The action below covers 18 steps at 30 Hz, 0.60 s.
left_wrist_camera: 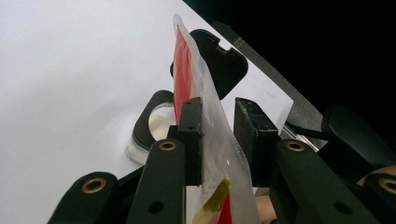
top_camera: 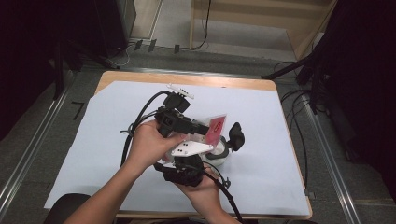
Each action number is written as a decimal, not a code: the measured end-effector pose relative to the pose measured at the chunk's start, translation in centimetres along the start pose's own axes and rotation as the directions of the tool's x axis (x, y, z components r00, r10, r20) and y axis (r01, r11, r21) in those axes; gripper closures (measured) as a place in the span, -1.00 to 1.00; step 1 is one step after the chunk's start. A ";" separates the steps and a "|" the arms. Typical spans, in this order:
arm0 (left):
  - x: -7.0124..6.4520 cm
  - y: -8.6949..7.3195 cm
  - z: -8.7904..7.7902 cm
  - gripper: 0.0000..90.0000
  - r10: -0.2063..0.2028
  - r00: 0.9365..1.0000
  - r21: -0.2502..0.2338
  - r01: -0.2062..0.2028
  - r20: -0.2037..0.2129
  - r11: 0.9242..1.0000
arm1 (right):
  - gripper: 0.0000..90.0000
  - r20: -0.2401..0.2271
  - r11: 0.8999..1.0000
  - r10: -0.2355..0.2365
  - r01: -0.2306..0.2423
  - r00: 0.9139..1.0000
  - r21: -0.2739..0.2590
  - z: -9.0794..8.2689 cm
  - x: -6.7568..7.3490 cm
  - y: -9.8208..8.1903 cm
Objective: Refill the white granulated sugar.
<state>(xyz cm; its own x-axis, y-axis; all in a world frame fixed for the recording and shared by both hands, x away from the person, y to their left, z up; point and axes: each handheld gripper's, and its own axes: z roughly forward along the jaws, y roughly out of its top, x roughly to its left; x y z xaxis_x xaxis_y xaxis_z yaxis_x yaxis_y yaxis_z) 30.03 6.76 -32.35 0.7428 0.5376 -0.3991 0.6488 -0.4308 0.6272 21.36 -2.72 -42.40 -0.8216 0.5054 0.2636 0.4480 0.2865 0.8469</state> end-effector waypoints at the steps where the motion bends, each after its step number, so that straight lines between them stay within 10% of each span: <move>1: 0.0 0.0 0.0 0.63 0.001 1.000 -0.002 -0.001 0.004 1.000 | 0.41 0.000 1.000 -0.004 0.004 1.000 -0.001 0.0 0.0 0.0; 18: 0.3 -0.1 -0.4 0.67 -0.005 1.000 0.019 0.005 -0.007 1.000 | 0.34 -0.006 1.000 -0.029 0.029 1.000 0.004 0.5 0.1 -0.3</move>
<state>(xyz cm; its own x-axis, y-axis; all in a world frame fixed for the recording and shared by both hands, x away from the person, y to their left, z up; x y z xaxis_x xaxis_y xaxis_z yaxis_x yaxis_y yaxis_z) 30.13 7.29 -32.30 0.7386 0.5446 -0.3973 0.6553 -0.4419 0.6126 21.33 -2.36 -42.90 -0.8364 0.4919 0.2418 0.4254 0.3042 0.8523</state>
